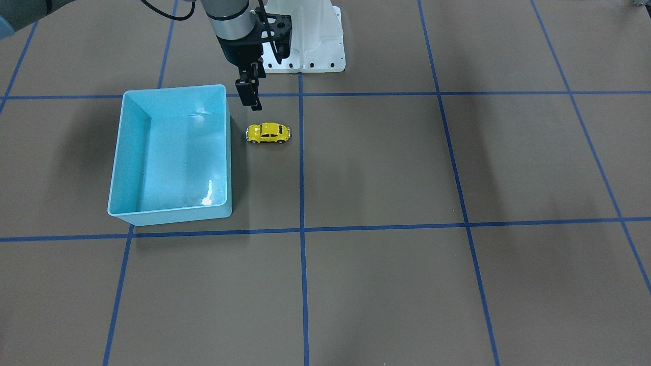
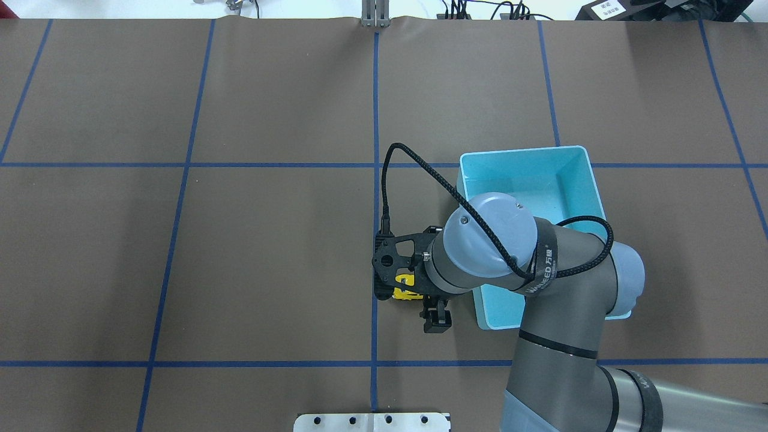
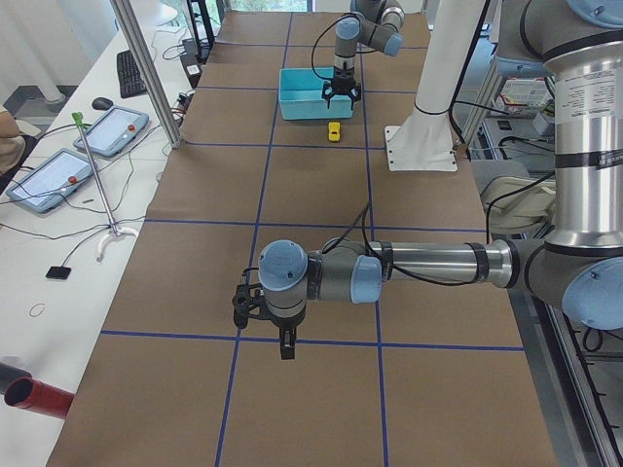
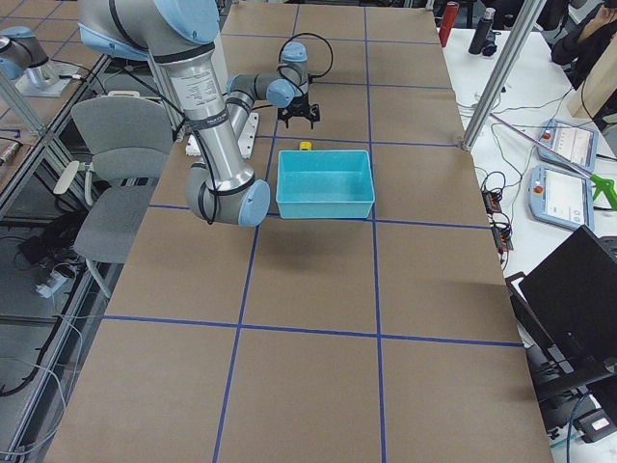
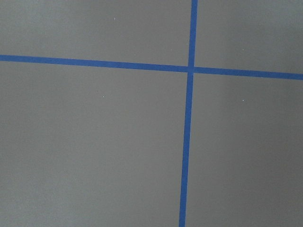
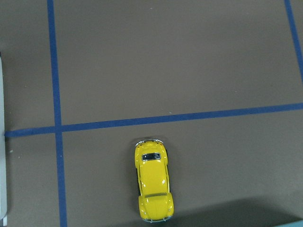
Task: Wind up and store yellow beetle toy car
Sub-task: 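Lower the right gripper over the yellow car beside the bin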
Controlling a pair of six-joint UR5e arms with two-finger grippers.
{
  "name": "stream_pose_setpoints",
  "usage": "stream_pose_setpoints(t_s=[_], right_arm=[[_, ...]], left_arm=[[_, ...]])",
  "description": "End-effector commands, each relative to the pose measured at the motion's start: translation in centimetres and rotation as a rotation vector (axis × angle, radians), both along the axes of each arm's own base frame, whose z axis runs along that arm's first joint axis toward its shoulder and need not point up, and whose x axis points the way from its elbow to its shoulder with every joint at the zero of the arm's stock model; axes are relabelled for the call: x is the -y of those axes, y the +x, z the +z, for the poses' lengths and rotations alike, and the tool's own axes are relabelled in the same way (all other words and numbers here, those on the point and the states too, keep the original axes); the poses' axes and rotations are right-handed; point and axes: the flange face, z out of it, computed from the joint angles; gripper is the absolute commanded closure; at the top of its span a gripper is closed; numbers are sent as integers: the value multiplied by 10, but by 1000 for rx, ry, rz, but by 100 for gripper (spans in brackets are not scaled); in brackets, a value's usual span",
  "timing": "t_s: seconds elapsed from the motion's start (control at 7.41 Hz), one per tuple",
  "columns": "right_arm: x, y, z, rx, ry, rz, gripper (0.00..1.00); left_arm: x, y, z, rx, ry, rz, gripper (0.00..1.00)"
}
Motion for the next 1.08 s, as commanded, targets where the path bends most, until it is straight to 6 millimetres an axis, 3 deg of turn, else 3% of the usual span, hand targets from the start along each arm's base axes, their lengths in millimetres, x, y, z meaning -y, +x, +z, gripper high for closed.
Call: stream_pose_setpoints(t_s=[0.0,0.41,0.54,0.95], right_arm=[[1,-24,25,-14,25,-23,0],[9,-30,40,-31,34,-12,0],[18,-26,41,-33,50,-11,0],[19,-29,41,-37,50,1,0]], left_arm=[[-7,0,6,1,-15,-1,0],[-7,0,7,1,-15,-1,0],[-8,0,8,2,-18,-1,0],[-7,0,8,2,-18,1,0]])
